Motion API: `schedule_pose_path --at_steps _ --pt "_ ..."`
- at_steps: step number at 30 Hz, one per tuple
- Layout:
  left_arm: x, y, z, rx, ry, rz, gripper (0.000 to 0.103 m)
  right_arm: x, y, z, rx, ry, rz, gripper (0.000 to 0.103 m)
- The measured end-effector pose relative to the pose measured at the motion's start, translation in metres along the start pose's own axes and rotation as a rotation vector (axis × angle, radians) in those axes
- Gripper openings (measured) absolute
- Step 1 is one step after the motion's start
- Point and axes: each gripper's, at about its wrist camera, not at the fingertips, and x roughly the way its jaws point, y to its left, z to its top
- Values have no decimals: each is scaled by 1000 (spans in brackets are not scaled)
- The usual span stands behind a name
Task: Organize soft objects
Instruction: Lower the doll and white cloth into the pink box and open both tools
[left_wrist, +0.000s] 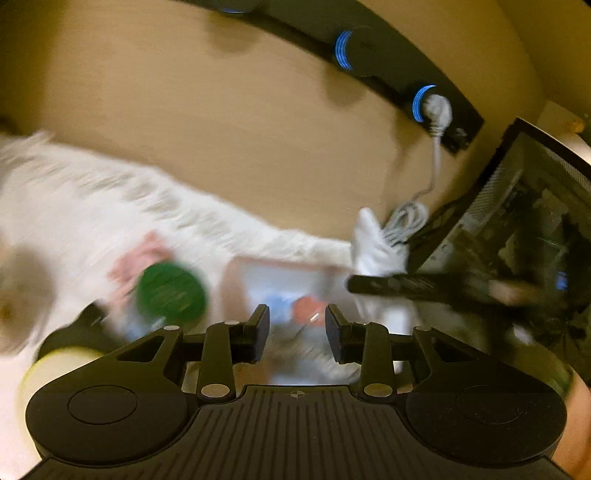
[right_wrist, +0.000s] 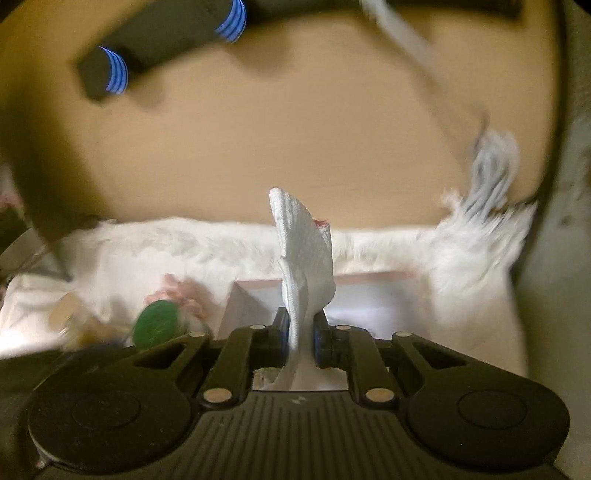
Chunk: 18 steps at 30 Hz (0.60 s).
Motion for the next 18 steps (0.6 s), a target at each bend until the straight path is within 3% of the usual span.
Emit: schedule_pose_path --at_steps 4,10,12,14,18 --pt "-22 31 -27 -45 33 93 36 62 1 -14 -3 143 -182 13" --pt "-46 75 -59 -114 62 221 36 71 7 -17 -65 137 -219 19" --pt "-52 84 -65 -102 49 281 36 67 8 -17 -63 144 -206 32" --pt "-58 91 -68 -75 24 347 36 55 7 -19 -42 115 -197 64" --pt "-63 113 -65 -125 1 360 36 19 11 -17 -78 2 -208 66"
